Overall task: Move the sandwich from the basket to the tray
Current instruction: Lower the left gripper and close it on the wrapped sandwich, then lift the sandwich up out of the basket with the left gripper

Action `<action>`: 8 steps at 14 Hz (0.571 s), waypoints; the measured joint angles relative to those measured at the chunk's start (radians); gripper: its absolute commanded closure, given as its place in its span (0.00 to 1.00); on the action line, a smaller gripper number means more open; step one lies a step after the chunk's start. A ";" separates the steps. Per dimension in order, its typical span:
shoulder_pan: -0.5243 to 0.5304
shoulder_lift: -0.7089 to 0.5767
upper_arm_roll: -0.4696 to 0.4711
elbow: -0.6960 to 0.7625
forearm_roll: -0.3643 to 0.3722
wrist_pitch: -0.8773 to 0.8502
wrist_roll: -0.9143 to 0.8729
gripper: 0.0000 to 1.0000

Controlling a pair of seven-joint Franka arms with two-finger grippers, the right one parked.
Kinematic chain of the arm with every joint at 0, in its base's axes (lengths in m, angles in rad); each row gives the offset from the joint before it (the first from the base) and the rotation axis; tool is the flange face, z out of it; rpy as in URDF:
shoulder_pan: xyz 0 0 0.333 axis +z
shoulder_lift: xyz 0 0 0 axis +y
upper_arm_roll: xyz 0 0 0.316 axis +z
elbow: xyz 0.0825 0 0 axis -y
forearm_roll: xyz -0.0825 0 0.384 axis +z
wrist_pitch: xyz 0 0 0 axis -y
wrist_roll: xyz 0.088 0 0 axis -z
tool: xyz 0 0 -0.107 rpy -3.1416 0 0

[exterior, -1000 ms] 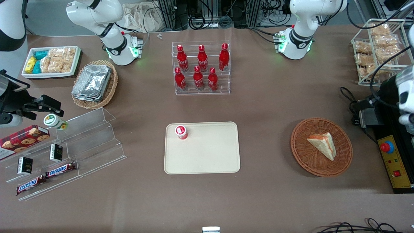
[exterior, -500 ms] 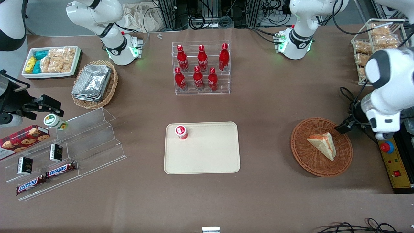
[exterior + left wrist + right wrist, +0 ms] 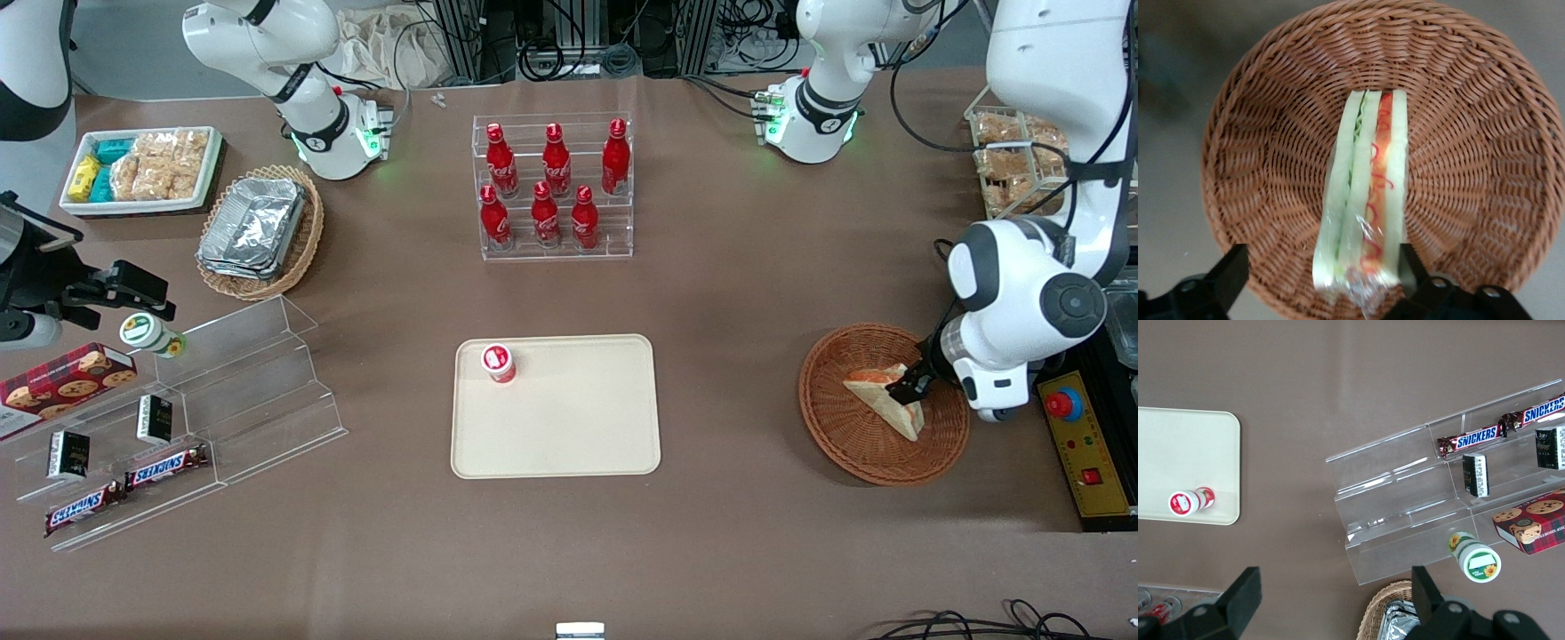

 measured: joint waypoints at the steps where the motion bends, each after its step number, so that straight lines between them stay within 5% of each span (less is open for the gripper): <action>1: 0.001 0.012 0.000 0.000 0.000 0.015 0.000 0.00; 6: 0.002 0.060 0.000 0.001 0.000 0.068 0.000 0.00; 7: 0.002 0.067 0.000 0.002 0.000 0.079 0.000 0.08; 8: 0.002 0.077 0.000 0.002 0.000 0.093 0.000 0.42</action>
